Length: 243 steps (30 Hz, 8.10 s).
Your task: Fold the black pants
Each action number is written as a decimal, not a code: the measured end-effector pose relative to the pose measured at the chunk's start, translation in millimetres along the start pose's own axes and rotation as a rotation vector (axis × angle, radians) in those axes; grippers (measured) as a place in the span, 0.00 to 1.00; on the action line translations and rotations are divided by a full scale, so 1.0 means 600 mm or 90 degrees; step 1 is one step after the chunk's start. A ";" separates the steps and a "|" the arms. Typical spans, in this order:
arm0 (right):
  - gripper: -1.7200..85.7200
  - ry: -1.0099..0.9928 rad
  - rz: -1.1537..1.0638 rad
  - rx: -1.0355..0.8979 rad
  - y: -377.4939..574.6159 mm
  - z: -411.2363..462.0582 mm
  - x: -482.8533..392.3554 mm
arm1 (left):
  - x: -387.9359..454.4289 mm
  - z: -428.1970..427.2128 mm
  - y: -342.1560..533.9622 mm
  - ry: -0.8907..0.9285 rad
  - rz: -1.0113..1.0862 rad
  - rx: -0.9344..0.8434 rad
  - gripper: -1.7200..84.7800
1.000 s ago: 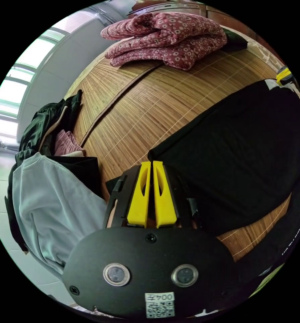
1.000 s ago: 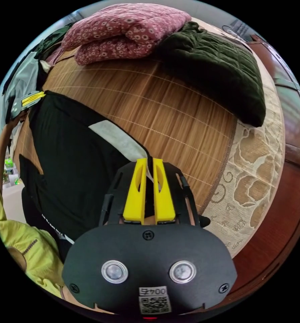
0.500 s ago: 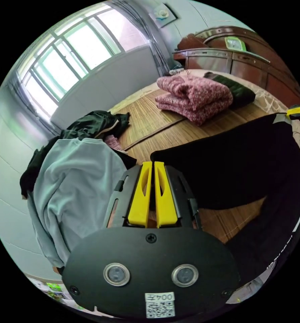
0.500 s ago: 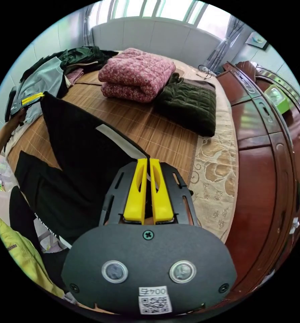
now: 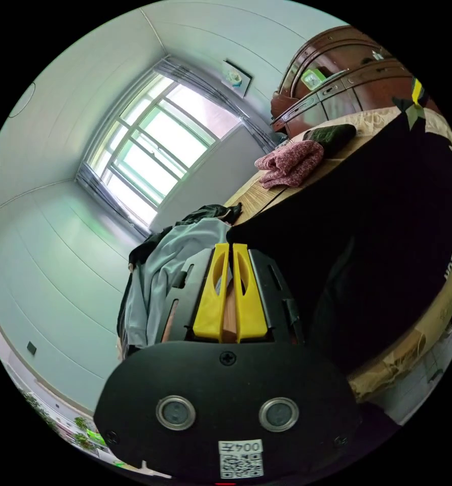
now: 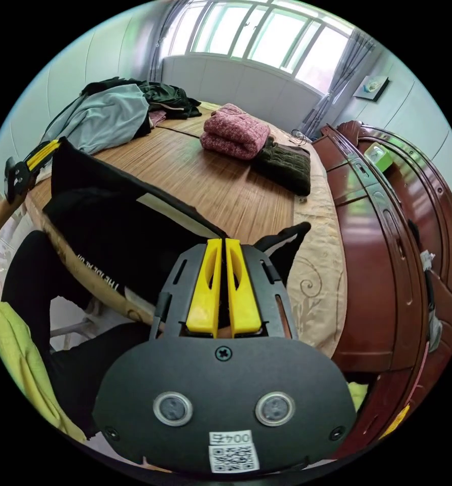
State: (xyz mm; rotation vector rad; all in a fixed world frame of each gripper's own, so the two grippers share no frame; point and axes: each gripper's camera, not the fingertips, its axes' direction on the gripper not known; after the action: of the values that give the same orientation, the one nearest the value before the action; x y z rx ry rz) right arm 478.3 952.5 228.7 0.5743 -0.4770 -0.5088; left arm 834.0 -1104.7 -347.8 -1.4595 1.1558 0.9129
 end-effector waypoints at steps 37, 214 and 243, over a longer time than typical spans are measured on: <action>0.12 -0.398 0.121 -0.004 0.233 -0.105 -0.409 | -0.131 -0.171 0.326 0.120 -0.183 -0.214 0.11; 0.12 -0.383 -0.064 -0.040 0.360 -0.193 -0.593 | -0.366 0.337 0.762 0.639 -0.707 -0.343 0.10; 0.12 -0.735 0.272 0.064 0.432 -0.413 0.018 | -0.363 0.504 0.736 0.759 -0.611 -0.395 0.06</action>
State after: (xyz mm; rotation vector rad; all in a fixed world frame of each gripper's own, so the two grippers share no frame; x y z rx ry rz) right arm 704.7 1229.7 207.1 0.2036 -1.6893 -0.3632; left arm 360.7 -775.2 -312.0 -2.8552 0.6906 -0.4454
